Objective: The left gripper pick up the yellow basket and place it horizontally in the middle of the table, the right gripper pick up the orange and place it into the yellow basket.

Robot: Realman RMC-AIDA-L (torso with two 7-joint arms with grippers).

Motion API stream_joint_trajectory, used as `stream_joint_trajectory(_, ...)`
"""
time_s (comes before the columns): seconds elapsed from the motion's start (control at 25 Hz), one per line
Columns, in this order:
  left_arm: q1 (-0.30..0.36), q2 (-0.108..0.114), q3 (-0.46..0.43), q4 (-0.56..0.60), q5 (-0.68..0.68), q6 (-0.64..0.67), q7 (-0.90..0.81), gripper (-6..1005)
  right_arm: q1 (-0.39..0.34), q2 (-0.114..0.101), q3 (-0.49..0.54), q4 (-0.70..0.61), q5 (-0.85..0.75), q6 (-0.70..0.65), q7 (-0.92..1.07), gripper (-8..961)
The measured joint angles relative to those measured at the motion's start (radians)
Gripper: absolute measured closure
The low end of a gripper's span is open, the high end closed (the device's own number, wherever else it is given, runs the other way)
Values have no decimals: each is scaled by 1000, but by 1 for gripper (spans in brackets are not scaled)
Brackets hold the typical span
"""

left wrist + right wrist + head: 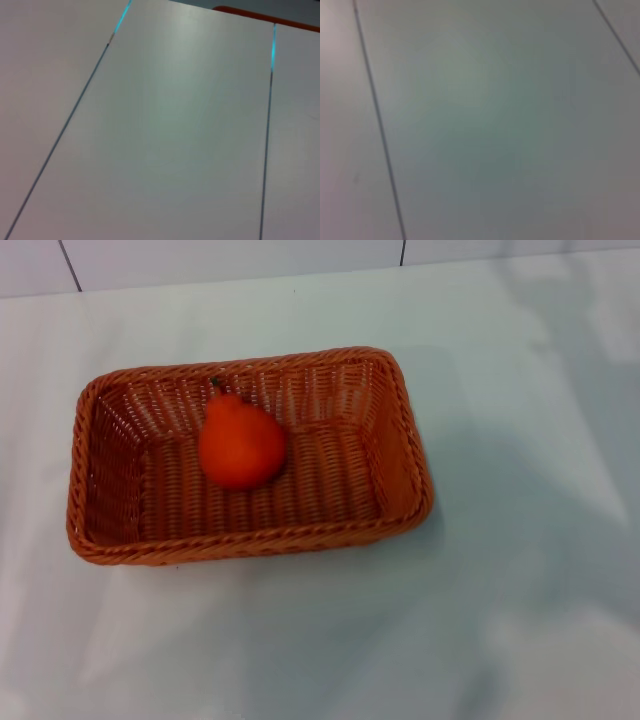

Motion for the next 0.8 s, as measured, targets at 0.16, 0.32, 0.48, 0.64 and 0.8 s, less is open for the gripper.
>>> stream_joint_trajectory(0.16,21,-1,-2,-43,0,23,23,219,3,0,24,-15,1,28,0,8)
stream_joint_trajectory(0.32,38,-3,-2,-67,3,46,24,219,2,0,39,-17,1,48,0,8)
stream_joint_trajectory(0.48,44,-4,-2,-85,3,66,25,219,-2,0,58,-12,2,53,-1,9)
stream_joint_trajectory(0.64,46,-4,-2,-92,5,69,21,219,-11,2,60,-9,2,54,-1,9)
stream_joint_trajectory(0.8,47,-4,0,-100,7,87,13,219,-22,2,61,-9,2,45,0,8)
